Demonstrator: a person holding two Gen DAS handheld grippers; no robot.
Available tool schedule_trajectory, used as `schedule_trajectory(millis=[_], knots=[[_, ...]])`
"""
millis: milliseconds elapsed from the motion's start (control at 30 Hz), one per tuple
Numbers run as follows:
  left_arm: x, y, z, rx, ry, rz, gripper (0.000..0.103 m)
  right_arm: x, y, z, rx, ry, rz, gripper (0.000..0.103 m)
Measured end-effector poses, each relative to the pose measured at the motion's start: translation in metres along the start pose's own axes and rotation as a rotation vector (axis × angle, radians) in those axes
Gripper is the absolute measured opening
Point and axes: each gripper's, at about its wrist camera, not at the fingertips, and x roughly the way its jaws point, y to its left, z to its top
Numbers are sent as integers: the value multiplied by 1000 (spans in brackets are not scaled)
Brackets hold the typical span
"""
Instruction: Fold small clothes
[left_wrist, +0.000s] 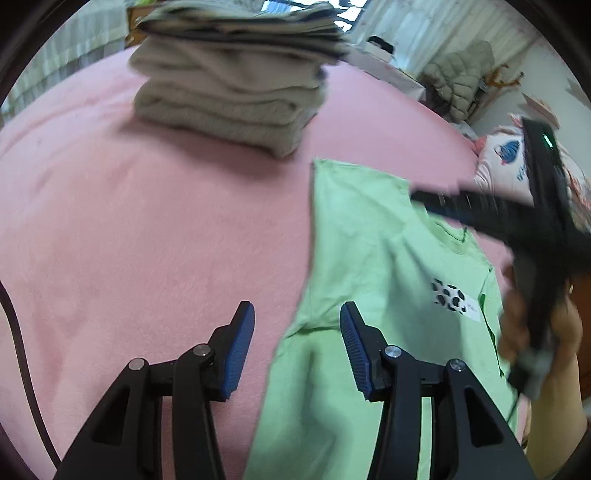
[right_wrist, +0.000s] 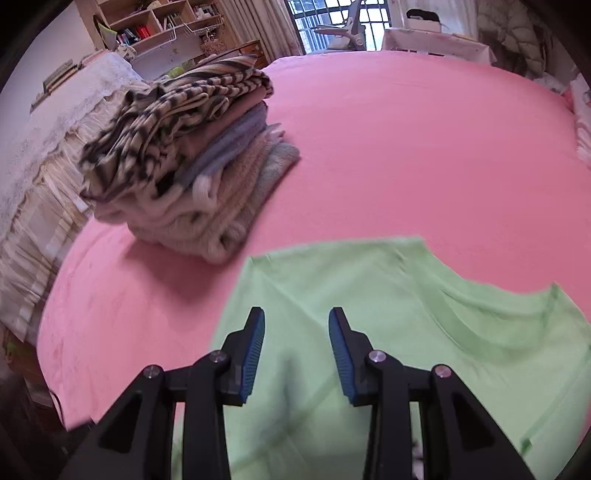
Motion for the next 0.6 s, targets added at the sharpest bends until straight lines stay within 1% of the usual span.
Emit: schedule_trajectory(millis=[133,267,333,400,500,600], knots=[[11,-26,-1,72,-2,-15,48,-31,-11,-49,-2,14,-48,36],[28,-46,-12,142,56,8,48,-50,-27,-104,65,42,-82,36],[33,-49,-26,185,100,22,48,-63,-34,-135,102,62,-111,36],[30,-52,-41,227,117,48,48,-73,-39,-162,134,87,-125,36],[18,-47,-65,289,140,69,48,-91,-41,-205,179,120,-139,36],[0,-41,-93,349,171,64,48,-108,-35,-243,214,147,-156,36]])
